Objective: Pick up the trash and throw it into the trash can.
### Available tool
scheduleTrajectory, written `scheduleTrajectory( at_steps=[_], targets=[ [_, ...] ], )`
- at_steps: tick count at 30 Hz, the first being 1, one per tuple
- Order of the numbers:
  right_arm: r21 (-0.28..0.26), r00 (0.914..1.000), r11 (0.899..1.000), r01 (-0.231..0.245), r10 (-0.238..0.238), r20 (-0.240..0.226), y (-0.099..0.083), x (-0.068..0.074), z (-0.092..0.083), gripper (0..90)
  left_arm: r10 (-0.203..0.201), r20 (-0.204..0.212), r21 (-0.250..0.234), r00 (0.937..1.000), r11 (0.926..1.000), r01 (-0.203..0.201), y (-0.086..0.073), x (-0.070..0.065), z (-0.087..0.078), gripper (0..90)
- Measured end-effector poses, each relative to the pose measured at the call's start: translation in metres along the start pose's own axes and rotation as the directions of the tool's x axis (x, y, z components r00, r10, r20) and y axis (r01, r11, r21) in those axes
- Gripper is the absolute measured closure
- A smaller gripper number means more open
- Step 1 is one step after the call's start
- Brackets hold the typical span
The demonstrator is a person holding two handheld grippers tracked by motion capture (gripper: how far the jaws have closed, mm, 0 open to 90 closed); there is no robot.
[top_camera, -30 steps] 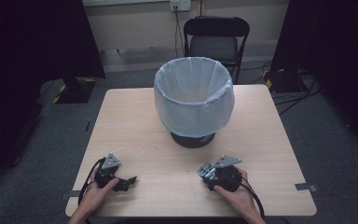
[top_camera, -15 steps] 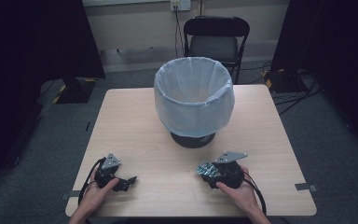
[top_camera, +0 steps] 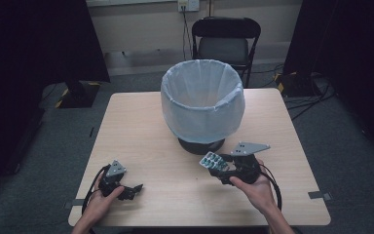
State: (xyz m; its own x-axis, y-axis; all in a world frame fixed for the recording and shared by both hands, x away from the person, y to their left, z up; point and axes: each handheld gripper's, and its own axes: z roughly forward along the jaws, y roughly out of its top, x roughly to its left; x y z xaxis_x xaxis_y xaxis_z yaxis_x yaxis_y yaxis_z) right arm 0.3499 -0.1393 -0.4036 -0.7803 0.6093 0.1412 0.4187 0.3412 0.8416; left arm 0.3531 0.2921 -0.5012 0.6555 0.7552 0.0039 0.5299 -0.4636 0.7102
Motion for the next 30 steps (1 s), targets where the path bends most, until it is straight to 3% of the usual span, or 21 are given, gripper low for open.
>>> scheduleTrajectory(
  at_steps=[4, 10, 13, 21, 30],
  targets=[
    [-0.033, 0.9986, 0.999, 0.02, -0.021, -0.048, 0.018, 0.003, -0.006, 33.8, 0.0, 0.001, 0.0, 1.0, 1.0, 0.0, 0.0, 0.0, 0.0, 0.2],
    [-0.092, 0.9954, 0.995, 0.039, -0.047, -0.083, 0.043, 0.005, -0.017, 33.8, 0.001, 0.0, 0.001, 1.0, 1.0, -0.001, 0.0, 0.0, 0.0, 0.2],
    [-0.103, 0.9946, 0.994, 0.047, -0.056, -0.087, 0.05, 0.005, -0.02, 33.8, 0.0, 0.001, 0.0, 1.0, 1.0, 0.0, 0.0, 0.0, 0.0, 0.2],
    [-0.171, 0.9898, 0.983, 0.064, -0.084, -0.115, 0.091, 0.005, -0.029, 33.8, 0.004, 0.001, 0.001, 1.0, 1.0, -0.004, 0.0, 0.0, 0.0, 0.2],
    [-0.218, 0.9883, 0.972, 0.081, -0.107, -0.109, 0.134, -0.007, -0.036, 33.8, 0.0, 0.0, 0.0, 1.0, 1.0, 0.0, 0.0, 0.0, 0.0, 0.2]
  ],
)
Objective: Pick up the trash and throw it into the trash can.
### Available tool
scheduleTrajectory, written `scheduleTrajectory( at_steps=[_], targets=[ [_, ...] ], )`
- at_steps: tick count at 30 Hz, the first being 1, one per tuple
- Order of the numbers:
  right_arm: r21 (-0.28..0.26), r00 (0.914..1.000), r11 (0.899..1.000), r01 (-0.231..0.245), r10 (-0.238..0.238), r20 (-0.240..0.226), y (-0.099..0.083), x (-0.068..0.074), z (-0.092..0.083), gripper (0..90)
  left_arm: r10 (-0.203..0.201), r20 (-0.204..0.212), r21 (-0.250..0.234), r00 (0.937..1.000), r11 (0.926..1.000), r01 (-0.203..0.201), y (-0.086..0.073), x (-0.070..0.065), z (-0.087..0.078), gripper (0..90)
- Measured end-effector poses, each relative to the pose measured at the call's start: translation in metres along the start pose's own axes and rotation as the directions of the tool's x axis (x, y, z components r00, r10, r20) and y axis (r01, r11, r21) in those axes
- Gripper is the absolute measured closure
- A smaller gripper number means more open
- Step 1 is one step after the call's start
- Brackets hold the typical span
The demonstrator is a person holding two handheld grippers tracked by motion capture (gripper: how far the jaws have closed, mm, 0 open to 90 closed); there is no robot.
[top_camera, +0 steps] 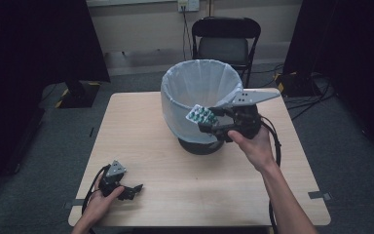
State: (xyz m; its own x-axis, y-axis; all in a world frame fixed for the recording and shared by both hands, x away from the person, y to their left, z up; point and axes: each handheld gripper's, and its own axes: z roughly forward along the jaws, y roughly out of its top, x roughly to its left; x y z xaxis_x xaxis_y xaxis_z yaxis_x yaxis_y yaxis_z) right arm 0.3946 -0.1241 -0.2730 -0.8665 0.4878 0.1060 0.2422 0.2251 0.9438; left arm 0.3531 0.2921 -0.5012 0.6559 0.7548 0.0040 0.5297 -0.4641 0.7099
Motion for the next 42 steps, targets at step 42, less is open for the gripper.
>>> scheduleTrajectory(
  at_steps=[42],
  targets=[
    [0.118, 0.9731, 0.988, -0.098, 0.07, 0.219, 0.069, -0.093, 0.055, 33.7, -0.001, 0.0, 0.0, 1.0, 1.0, 0.001, 0.0, 0.0, 0.0, 0.2]
  ],
)
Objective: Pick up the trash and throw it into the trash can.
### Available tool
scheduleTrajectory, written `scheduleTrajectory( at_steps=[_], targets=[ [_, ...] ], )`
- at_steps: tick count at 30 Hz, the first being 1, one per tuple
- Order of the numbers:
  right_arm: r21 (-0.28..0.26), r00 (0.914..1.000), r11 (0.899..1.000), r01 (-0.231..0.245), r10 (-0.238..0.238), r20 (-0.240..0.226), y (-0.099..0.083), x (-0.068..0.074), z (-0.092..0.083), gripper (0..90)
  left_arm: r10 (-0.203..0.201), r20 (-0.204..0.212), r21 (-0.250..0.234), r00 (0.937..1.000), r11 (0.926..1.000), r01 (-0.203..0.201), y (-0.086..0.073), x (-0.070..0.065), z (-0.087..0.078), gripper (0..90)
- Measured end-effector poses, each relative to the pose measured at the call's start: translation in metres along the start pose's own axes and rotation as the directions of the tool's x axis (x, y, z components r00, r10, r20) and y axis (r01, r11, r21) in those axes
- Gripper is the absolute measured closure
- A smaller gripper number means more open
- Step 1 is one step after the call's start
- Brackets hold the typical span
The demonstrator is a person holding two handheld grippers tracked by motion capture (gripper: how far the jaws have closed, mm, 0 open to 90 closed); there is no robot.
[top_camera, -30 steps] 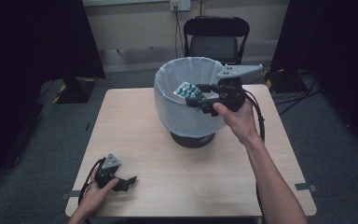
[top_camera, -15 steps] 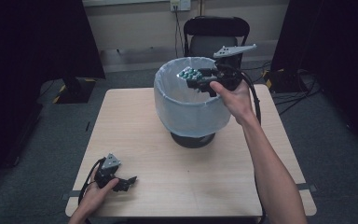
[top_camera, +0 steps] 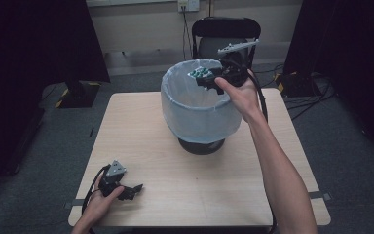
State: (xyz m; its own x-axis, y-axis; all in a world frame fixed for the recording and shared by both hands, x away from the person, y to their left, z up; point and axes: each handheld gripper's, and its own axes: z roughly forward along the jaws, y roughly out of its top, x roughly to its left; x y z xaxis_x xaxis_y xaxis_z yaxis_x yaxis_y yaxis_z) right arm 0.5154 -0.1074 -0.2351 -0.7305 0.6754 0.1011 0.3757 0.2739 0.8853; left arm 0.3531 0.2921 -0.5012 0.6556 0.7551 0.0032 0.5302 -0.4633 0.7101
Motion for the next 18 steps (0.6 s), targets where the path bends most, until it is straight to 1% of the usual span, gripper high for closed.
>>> scheduleTrajectory(
  at_steps=[2, 3, 4, 6, 7, 9, 11, 14, 18],
  targets=[
    [0.015, 0.9999, 1.0, -0.008, 0.007, 0.01, -0.0011, -0.0024, 0.0015, 33.7, 0.002, 0.0, 0.001, 1.0, 1.0, -0.002, 0.0, 0.0001, -0.0001, 0.2],
    [0.022, 0.9999, 1.0, -0.006, 0.006, 0.016, -0.0016, -0.0036, 0.0024, 33.7, -0.006, -0.001, -0.005, 1.0, 1.0, 0.006, -0.0001, -0.0004, 0.0003, 0.2],
    [0.027, 0.9997, 1.0, -0.008, 0.007, 0.022, -0.0019, -0.0041, 0.0029, 33.7, 0.001, 0.0, 0.0, 1.0, 1.0, -0.001, 0.0, 0.0, 0.0, 0.2],
    [0.035, 0.9998, 0.999, 0.002, -0.003, 0.017, -0.0019, -0.0029, 0.0034, 33.7, -0.006, 0.0, -0.004, 1.0, 1.0, 0.006, -0.0001, -0.0004, 0.0003, 0.2],
    [0.035, 0.9998, 0.999, 0.0, -0.001, 0.018, -0.0019, -0.0029, 0.0037, 33.6, -0.006, 0.0, -0.005, 1.0, 1.0, 0.006, -0.0001, -0.0004, 0.0003, 0.2],
    [0.038, 0.9994, 0.999, 0.001, -0.002, 0.036, -0.0019, -0.0042, 0.0047, 32.1, -0.007, 0.0, -0.005, 1.0, 1.0, 0.007, -0.0001, -0.0005, 0.0004, 0.2],
    [0.033, 0.9987, 0.999, -0.017, 0.015, 0.048, -0.0025, -0.0065, 0.0054, 27.7, -0.007, -0.001, -0.006, 1.0, 1.0, 0.007, -0.0001, -0.0005, 0.0004, 0.2],
    [0.03, 0.9983, 0.999, -0.025, 0.023, 0.054, -0.004, -0.0088, 0.0053, 27.2, -0.006, 0.0, -0.005, 1.0, 1.0, 0.006, -0.0001, -0.0004, 0.0003, 0.2],
    [0.023, 0.9978, 1.0, -0.022, 0.021, 0.063, -0.004, -0.0077, 0.0037, 26.6, -0.006, 0.0, -0.005, 1.0, 1.0, 0.006, -0.0001, -0.0005, 0.0003, 0.2]
  ],
)
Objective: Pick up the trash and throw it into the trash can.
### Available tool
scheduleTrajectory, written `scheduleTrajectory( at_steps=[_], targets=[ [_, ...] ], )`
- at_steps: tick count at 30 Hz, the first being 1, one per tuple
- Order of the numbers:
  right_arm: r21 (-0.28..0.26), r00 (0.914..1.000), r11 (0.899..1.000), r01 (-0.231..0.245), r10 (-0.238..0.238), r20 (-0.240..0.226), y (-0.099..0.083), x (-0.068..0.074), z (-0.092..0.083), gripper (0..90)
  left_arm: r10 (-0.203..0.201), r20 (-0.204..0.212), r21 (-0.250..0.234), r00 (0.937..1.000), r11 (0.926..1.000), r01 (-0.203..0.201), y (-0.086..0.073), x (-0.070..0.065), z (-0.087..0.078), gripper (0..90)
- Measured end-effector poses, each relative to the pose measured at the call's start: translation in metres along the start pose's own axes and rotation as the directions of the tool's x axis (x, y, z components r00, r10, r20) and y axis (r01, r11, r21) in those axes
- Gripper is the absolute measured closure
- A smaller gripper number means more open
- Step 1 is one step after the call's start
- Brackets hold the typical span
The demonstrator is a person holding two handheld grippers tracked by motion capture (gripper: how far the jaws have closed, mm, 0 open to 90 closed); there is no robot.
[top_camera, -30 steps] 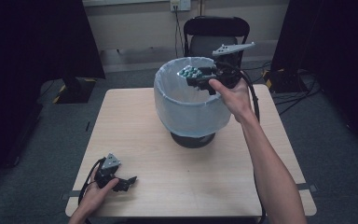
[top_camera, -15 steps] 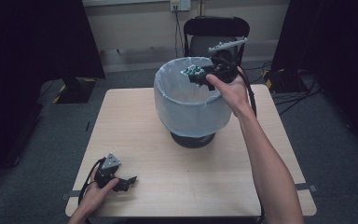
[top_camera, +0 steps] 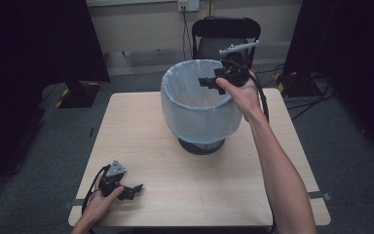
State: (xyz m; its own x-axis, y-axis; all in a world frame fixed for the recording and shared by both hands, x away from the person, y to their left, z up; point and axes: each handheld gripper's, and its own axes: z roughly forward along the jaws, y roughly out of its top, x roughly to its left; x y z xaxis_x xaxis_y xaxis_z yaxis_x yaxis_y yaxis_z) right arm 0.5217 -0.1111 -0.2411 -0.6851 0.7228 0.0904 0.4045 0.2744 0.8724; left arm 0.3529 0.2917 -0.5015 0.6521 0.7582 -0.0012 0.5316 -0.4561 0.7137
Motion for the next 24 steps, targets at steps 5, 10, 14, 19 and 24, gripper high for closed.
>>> scheduleTrajectory(
  at_steps=[5, 10, 14, 19, 24],
  targets=[
    [-0.018, 1.0, 1.0, 0.004, -0.004, -0.004, -0.002, 0.004, -0.003, 26.2, 0.006, 0.0, 0.005, 1.0, 1.0, -0.006, 0.0, 0.0, 0.0, 0.2],
    [-0.015, 0.9999, 1.0, 0.01, -0.01, 0.004, -0.01, 0.006, -0.005, 31.4, 0.007, 0.0, 0.005, 1.0, 1.0, -0.007, 0.0, 0.0, 0.0, 0.2],
    [-0.032, 1.0, 0.999, 0.005, -0.005, -0.003, -0.015, 0.004, -0.01, 32.0, 0.006, 0.0, 0.006, 1.0, 1.0, -0.006, 0.0, 0.0, 0.0, 0.2],
    [-0.042, 0.9997, 0.999, 0.019, -0.019, -0.014, -0.018, 0.01, -0.019, 32.6, 0.006, 0.0, 0.005, 1.0, 1.0, -0.006, 0.0, 0.0, 0.0, 0.2],
    [-0.082, 0.9992, 0.997, 0.014, -0.017, -0.036, -0.023, 0.017, -0.03, 30.6, 0.007, 0.0, 0.006, 1.0, 1.0, -0.007, 0.0, 0.0, 0.0, 0.2]
  ],
)
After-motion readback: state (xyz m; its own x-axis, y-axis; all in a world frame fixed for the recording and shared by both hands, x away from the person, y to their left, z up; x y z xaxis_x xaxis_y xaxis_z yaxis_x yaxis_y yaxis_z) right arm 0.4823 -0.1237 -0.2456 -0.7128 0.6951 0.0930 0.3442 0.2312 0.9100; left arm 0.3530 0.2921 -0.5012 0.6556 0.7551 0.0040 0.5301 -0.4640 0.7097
